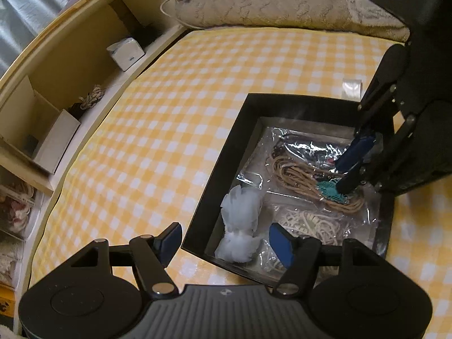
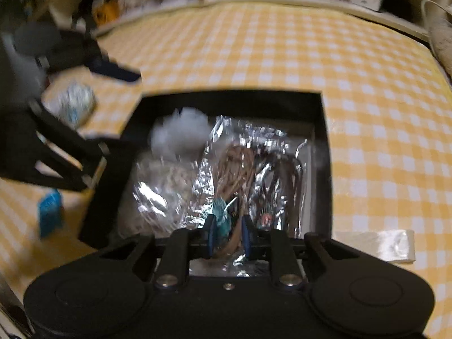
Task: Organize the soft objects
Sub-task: 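Lift both open grippers away from the black box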
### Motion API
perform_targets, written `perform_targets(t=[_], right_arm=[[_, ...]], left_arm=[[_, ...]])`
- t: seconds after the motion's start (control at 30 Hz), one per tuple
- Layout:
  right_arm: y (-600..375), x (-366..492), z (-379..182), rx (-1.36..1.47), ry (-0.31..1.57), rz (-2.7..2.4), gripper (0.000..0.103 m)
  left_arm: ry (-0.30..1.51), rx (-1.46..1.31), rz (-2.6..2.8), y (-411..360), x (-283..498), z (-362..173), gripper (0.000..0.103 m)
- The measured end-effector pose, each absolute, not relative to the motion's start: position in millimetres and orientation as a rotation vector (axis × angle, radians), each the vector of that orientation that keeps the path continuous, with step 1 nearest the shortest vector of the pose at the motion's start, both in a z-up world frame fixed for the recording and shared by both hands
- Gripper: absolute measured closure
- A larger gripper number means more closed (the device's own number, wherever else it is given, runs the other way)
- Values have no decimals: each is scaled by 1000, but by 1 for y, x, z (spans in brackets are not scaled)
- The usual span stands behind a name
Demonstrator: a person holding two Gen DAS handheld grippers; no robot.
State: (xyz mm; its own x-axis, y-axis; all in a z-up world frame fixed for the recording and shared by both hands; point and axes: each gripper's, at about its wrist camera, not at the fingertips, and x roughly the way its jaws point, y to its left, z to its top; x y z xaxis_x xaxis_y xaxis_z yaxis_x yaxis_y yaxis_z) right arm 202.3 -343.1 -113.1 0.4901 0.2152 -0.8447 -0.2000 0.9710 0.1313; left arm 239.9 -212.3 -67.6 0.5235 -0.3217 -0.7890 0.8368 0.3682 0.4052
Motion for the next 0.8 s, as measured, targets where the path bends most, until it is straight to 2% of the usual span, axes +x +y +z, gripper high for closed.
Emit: perform_targets(t=[0.3, 0.57, 0.67, 0.7, 0.73, 0.8], right_arm=[[-355, 189, -90, 99, 941, 224, 81], [-361, 164, -53, 133, 818, 142, 73], [-361, 156, -42, 143, 776, 126, 65], [-360, 153, -39, 144, 762, 119, 56], [-359, 150, -37, 140, 744, 110, 51], [-356, 145, -33, 126, 727, 98, 48]], left_arm=[[673, 780, -808, -202, 229, -53, 34], [658, 637, -784, -188, 210, -34, 33], [641, 569, -760, -180, 200, -24, 27], [633, 548, -747, -177, 197, -21, 22], [624, 527, -735, -175, 193, -18, 20], [613, 492, -724, -170, 186, -13, 20]])
